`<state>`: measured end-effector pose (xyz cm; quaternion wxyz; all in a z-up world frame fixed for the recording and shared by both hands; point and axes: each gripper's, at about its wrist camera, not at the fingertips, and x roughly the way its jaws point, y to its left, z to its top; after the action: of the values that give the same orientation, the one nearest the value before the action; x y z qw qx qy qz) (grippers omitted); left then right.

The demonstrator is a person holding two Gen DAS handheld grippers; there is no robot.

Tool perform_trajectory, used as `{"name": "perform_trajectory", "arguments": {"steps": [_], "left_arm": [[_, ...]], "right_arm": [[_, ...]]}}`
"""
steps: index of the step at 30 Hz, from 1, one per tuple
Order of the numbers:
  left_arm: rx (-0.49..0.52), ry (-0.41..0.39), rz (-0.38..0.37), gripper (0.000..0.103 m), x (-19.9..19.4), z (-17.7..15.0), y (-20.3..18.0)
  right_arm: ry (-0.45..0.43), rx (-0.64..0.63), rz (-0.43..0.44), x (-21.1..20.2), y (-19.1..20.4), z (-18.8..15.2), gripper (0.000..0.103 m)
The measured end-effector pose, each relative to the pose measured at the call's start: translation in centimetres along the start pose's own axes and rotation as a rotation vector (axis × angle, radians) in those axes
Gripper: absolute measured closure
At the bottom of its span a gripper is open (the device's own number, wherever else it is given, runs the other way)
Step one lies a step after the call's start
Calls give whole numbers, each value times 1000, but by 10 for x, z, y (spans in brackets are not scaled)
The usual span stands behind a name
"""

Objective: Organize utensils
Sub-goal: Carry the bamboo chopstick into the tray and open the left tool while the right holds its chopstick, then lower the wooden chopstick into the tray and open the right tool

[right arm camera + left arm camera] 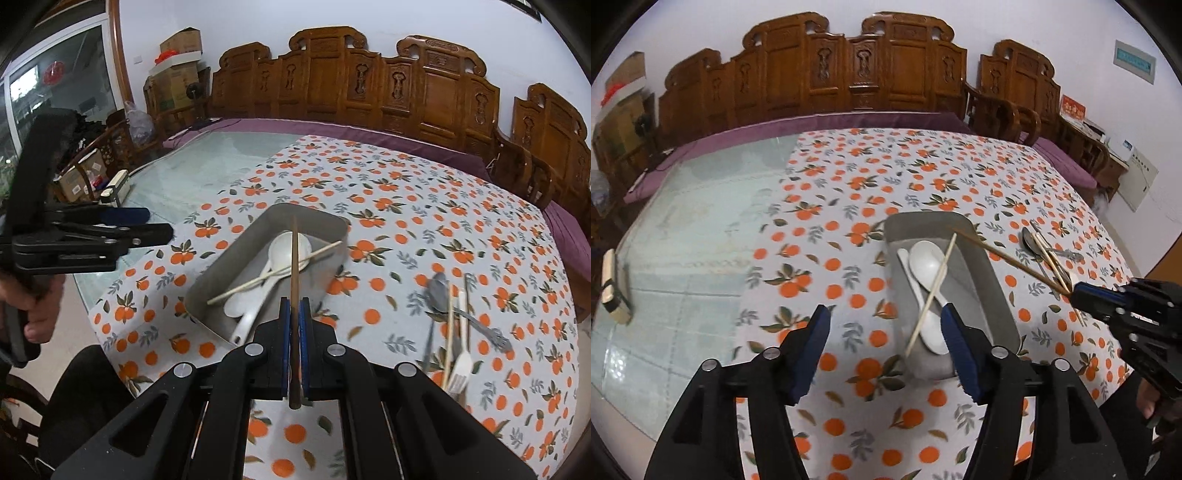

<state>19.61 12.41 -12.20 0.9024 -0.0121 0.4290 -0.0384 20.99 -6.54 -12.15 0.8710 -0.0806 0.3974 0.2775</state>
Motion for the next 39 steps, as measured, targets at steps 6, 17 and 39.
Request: {"name": "perform_trajectory", "arguments": {"steps": [6,17,39], "left_arm": [[-3,-37,16,32,-16,-2,9],[4,-89,27,14,-30,-9,6],[6,-75,53,14,-21,-22,6]], "right_arm": [[34,-3,-13,25,9,8,97],[76,13,-27,67,26,24,97],[50,50,66,54,24,11,94]]}}
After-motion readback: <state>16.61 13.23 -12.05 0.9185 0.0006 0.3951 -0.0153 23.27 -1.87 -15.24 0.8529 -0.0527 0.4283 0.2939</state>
